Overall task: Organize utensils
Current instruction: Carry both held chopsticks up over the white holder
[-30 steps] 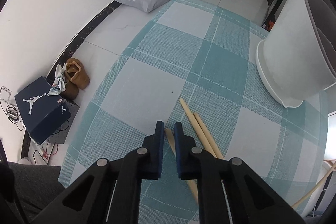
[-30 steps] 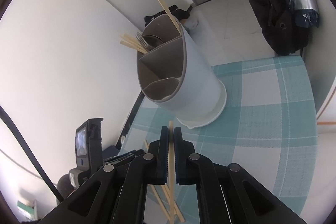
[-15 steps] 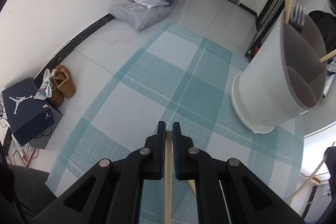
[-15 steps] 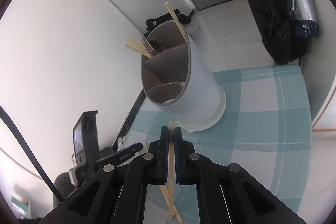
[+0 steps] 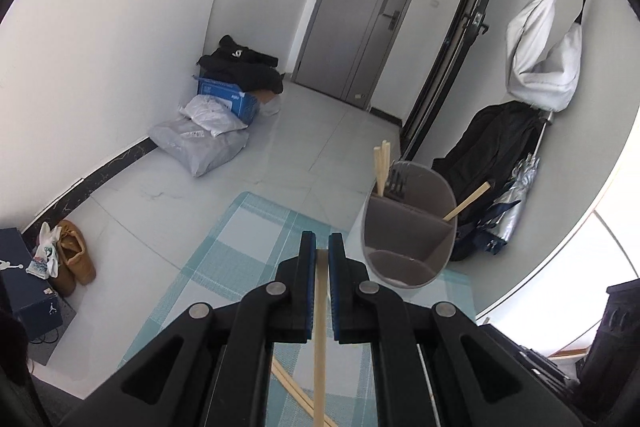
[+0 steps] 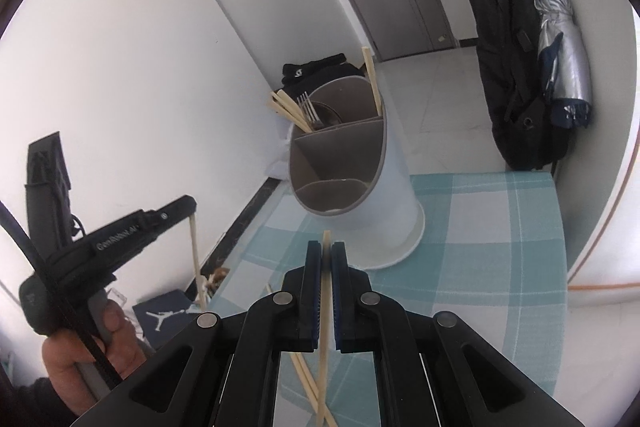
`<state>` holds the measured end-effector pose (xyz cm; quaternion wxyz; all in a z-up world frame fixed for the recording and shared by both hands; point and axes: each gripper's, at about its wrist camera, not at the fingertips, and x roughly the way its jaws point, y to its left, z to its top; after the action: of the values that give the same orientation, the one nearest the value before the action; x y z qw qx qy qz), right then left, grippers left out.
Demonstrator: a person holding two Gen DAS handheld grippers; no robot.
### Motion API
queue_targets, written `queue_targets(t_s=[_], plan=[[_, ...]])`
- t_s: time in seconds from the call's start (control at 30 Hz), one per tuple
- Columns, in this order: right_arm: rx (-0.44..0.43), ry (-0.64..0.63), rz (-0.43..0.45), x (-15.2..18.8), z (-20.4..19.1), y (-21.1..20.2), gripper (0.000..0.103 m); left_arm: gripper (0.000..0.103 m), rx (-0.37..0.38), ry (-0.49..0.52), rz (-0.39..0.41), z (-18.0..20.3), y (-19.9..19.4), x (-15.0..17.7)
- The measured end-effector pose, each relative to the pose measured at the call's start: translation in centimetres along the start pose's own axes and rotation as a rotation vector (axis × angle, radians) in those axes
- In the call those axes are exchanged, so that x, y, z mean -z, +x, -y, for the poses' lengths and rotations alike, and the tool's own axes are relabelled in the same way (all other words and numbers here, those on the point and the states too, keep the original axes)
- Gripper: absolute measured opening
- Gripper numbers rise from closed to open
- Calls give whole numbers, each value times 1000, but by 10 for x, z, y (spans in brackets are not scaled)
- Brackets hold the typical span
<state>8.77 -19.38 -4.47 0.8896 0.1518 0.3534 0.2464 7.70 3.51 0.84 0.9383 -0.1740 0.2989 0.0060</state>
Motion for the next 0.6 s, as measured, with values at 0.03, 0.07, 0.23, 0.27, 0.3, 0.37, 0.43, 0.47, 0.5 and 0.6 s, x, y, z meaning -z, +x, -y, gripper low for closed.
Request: queue_targets(t_s=[0.03,0.07,0.23,0.27,0.3,0.37,0.43,0.47,0.5,0.6], plan=[[10,-2,7,0,-1,-2,4,3,11,-5,11,0,-3,-1],[17,1,14,1,-2,-4,4,3,22,-8,16,0,-6,-3],[44,-3,37,5,-9,-12,4,3,59,-17,45,4,-20,-8],[55,-4,43,6,-11,-14,4,3,65,-19,50,5,-23,-9],[60,0,46,7,-12,-15,4,3,74,-19,53,6,-25,-11],[68,5,51,9,-15,-18,4,3,82,-22,60,6,-30,-13],[78,-2,62,11,-18,-22,4,3,93,-26,68,5,-34,-16],[85,-7,70,11,-20,-24,4,3,94,-28,75,5,-36,-17],[91,-12,75,12,-22,-28,4,3,100,-30,81,5,-38,-18],[105,-24,91,13,-26,-35,4,3,111,-39,100,6,-44,-23]])
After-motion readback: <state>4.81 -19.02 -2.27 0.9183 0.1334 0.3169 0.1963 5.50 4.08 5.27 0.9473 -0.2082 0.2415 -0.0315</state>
